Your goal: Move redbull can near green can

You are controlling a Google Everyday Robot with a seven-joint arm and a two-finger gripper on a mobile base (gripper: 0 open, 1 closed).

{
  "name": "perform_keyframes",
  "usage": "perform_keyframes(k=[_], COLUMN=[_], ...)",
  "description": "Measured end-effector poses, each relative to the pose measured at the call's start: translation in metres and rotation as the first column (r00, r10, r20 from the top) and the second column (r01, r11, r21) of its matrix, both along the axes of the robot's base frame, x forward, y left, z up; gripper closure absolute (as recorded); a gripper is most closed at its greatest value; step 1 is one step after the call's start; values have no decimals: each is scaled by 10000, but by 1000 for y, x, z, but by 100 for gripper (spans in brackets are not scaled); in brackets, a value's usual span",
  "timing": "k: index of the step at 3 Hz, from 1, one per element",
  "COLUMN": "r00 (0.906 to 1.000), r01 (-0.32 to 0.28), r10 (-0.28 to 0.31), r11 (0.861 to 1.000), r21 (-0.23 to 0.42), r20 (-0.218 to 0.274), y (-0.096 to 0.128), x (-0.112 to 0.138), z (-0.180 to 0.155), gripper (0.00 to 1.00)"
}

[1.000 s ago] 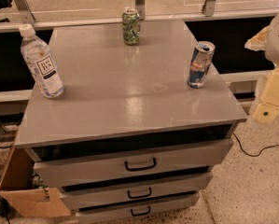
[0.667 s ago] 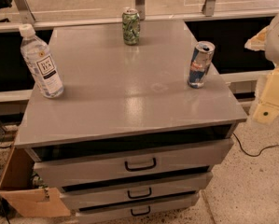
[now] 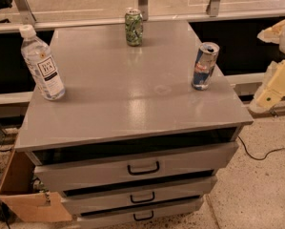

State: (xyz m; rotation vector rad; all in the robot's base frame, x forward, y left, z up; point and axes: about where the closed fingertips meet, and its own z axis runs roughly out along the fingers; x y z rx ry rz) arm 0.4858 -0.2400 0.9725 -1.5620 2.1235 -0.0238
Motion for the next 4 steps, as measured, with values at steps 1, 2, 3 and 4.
perform_keyframes(k=[1, 2, 3, 4], r00=[9976, 9933, 9877, 9852], r01=[151, 71, -78, -211], r10=[-237, -363, -489, -591], r11=[9915, 9667, 9329, 8898], r21=[1292, 2557, 3601, 4559], r20=[653, 1098, 1483, 1610], y=[-9, -6, -7, -6], x=[48, 85, 121, 146], z=[-12, -27, -42, -53], gripper=[0, 0, 0, 0])
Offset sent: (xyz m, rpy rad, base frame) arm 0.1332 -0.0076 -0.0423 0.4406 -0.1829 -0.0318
